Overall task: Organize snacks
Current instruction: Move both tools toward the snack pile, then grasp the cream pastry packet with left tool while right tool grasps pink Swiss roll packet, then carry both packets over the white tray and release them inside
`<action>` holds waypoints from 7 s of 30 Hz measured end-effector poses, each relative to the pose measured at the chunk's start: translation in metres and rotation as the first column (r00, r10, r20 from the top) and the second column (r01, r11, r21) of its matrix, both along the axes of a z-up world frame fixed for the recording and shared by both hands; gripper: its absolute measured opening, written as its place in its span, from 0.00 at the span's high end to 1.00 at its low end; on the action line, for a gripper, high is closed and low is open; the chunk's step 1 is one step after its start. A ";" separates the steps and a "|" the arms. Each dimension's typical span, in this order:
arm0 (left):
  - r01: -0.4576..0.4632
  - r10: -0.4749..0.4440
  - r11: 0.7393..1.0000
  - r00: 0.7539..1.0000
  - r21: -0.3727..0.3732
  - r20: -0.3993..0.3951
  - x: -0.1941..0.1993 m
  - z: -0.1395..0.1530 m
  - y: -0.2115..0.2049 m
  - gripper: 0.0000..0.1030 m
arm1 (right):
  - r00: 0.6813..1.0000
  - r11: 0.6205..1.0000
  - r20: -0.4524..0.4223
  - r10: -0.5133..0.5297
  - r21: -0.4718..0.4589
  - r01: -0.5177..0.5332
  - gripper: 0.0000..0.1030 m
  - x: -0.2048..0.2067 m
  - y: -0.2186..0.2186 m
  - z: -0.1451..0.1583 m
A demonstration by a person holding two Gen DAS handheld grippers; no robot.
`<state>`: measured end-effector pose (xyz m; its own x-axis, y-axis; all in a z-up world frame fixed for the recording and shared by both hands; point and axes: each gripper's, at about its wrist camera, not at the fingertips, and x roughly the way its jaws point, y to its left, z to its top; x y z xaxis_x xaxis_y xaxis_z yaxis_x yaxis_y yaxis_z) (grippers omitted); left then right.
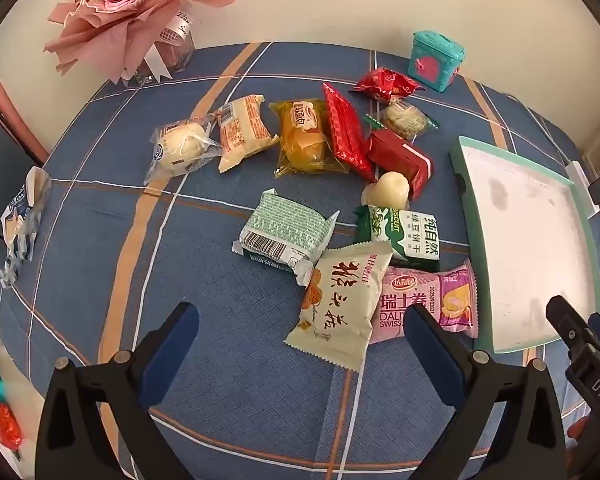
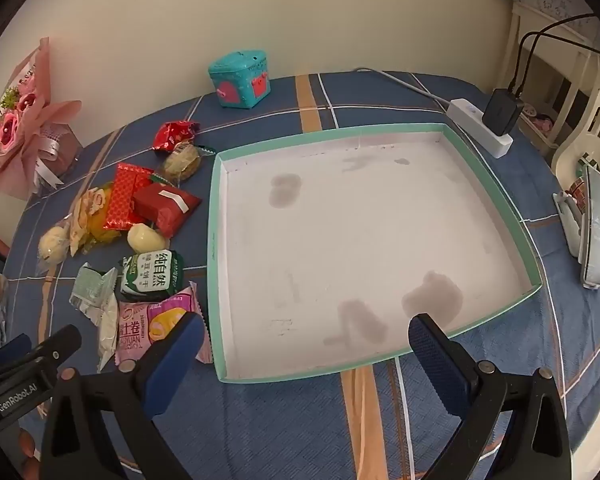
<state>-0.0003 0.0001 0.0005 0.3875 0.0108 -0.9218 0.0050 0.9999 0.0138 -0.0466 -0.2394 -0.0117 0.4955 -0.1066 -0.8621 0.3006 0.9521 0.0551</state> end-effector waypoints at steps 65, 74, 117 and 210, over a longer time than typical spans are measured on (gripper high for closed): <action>-0.084 0.087 0.994 0.995 -0.067 0.040 0.003 0.008 0.018 0.15 | 0.999 0.999 -0.017 0.039 -0.015 -0.040 0.00 0.003 0.009 -0.003; -0.100 0.102 0.993 0.994 -0.061 0.035 0.004 0.005 0.023 0.15 | 0.998 0.998 -0.026 0.057 -0.027 -0.057 0.00 0.005 0.016 -0.004; -0.147 0.105 0.946 0.982 -0.288 -0.156 0.038 -0.059 0.018 0.44 | 0.969 0.974 -0.108 0.222 -0.028 -0.226 0.00 0.032 0.080 -0.040; 0.316 -0.311 0.932 0.949 -0.175 0.058 0.109 -0.007 -0.211 0.49 | 0.966 0.967 0.032 -0.255 0.020 0.255 0.62 0.088 -0.122 -0.016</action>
<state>0.1087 -0.2113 -0.0065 0.3703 -0.2802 -0.8856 0.3211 0.9333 -0.1610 0.0411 -0.3609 -0.0278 0.4824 -0.2197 -0.8480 0.5312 0.8431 0.0838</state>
